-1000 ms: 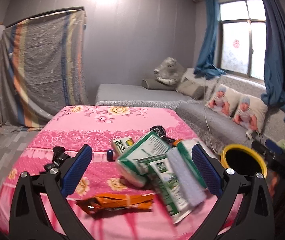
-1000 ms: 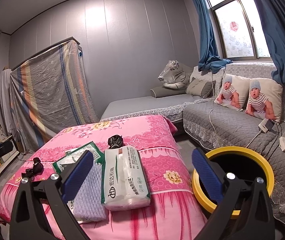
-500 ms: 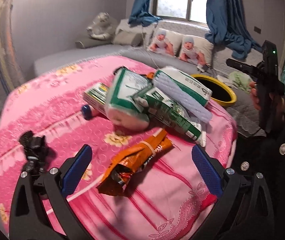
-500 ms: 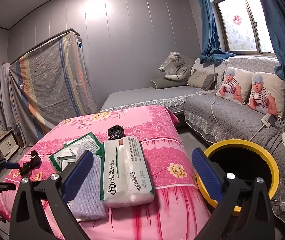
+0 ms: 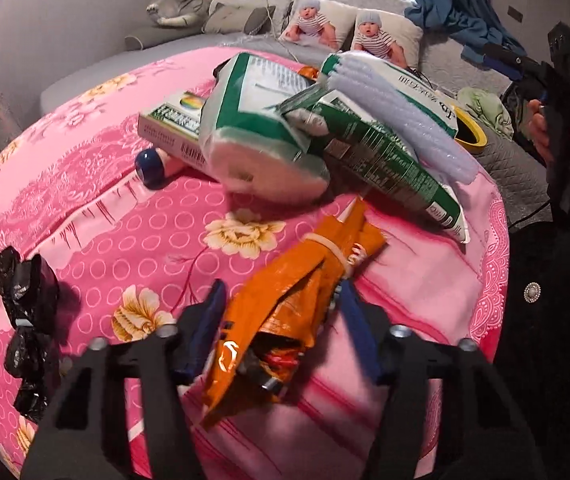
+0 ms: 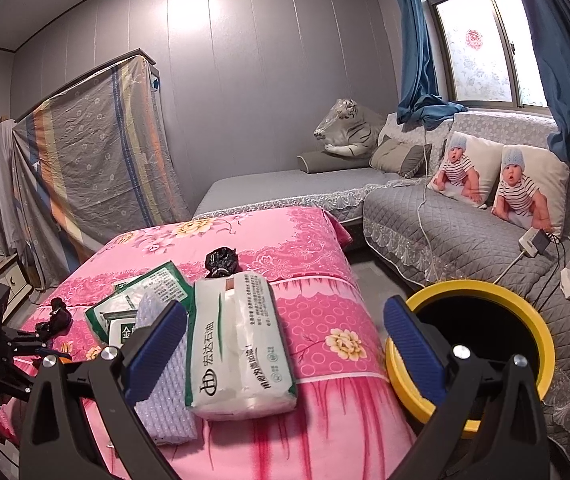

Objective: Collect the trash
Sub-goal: 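Grasp the orange snack wrapper with the left gripper while the right grasps the white tissue pack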

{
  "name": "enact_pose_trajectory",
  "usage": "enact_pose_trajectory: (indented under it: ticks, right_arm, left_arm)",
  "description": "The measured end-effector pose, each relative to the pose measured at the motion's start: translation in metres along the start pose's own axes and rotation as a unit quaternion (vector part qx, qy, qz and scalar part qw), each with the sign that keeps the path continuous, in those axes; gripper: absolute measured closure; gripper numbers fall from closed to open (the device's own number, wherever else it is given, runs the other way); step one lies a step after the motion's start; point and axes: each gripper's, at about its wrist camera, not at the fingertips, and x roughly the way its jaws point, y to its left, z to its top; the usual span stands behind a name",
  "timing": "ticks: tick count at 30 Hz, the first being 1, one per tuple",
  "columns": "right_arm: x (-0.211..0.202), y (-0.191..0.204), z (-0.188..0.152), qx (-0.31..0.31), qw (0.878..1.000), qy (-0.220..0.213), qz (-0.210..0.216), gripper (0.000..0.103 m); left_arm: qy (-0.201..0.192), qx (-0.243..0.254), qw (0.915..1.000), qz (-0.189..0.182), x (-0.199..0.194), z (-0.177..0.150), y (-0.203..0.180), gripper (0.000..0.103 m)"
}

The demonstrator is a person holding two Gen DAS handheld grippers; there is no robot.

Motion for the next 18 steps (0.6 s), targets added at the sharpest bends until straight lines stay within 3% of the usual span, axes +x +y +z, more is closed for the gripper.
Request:
enact_pose_trajectory:
  ticks: [3,6,12,18]
  right_arm:
    - [0.011,-0.002,0.004,-0.034,0.999,0.025,-0.015,0.008]
    - [0.025,-0.004,0.002,-0.053,0.996,0.065,-0.002,0.008]
    - [0.064,0.01,-0.012,-0.059,0.979,0.176,0.086,0.008]
    - [0.105,0.019,-0.014,-0.038,0.954,0.26,0.143,0.008]
  left_arm:
    - [-0.01,0.001,0.9999,0.002,-0.003,-0.002,-0.001,0.056]
    - [-0.034,-0.008,0.9994,0.002,-0.015,-0.005,-0.002,0.057]
    - [-0.127,-0.059,0.9902,0.0,-0.056,-0.016,-0.007,0.058]
    - [-0.174,-0.095,0.9801,0.017,-0.073,-0.021,-0.022,0.057]
